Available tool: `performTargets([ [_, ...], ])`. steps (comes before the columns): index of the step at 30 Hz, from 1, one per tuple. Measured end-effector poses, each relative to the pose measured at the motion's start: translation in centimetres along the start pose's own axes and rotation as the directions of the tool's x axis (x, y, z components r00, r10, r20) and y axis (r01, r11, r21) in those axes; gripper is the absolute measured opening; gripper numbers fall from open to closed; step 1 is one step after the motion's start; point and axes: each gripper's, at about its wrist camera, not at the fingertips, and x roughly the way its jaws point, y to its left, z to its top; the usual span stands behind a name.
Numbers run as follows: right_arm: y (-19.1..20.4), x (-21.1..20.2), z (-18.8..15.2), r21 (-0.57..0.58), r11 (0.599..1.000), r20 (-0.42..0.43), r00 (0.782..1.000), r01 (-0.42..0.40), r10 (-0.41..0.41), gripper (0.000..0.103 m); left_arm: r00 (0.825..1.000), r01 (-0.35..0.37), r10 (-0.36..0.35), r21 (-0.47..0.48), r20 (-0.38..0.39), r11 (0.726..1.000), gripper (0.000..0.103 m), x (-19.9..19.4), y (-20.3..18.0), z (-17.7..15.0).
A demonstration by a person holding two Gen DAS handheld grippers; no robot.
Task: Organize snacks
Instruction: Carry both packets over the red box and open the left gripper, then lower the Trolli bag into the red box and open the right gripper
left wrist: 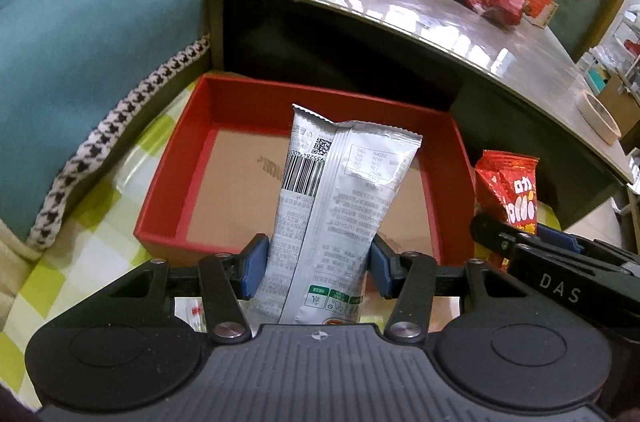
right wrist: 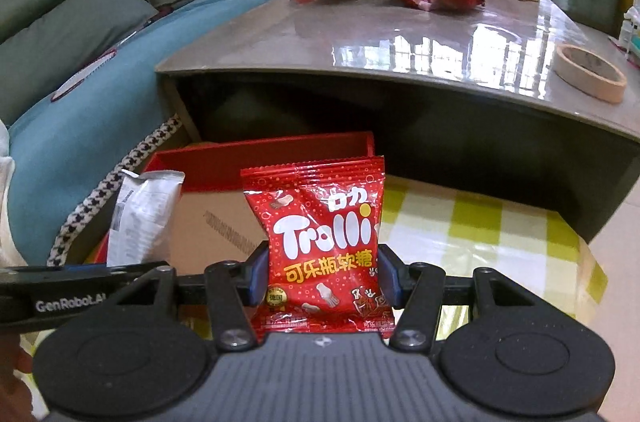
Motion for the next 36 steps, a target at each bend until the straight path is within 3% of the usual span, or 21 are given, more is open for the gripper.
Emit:
performTargets([
  [17, 0.0, 5.0, 1.5, -0.002, 1.000, -0.033, 0.999, 0.012, -0.012, 0.059, 0.996, -0.079, 0.079, 0.001, 0.030, 0.997, 0.060, 3.7, -0.2, 3.0],
  [27, 0.7, 6.0, 2.1, -0.042, 0.999, -0.006, 0.999, 0.033, -0.033, 0.059, 0.995, -0.101, 0.101, -0.005, -0.005, 0.995, 0.057, 6.0, 0.4, 3.2],
  [30, 1.1, 6.3, 2.1, -0.064, 0.997, -0.003, 0.999, 0.039, -0.039, 0.059, 0.994, -0.107, 0.107, -0.005, -0.011, 0.994, 0.051, 6.5, 0.6, 3.3],
  [36, 1.8, 7.1, 2.0, -0.100, 0.994, -0.016, 0.999, 0.035, -0.037, 0.060, 0.992, -0.123, 0.123, -0.004, -0.028, 0.992, 0.052, 7.2, 1.0, 3.2],
])
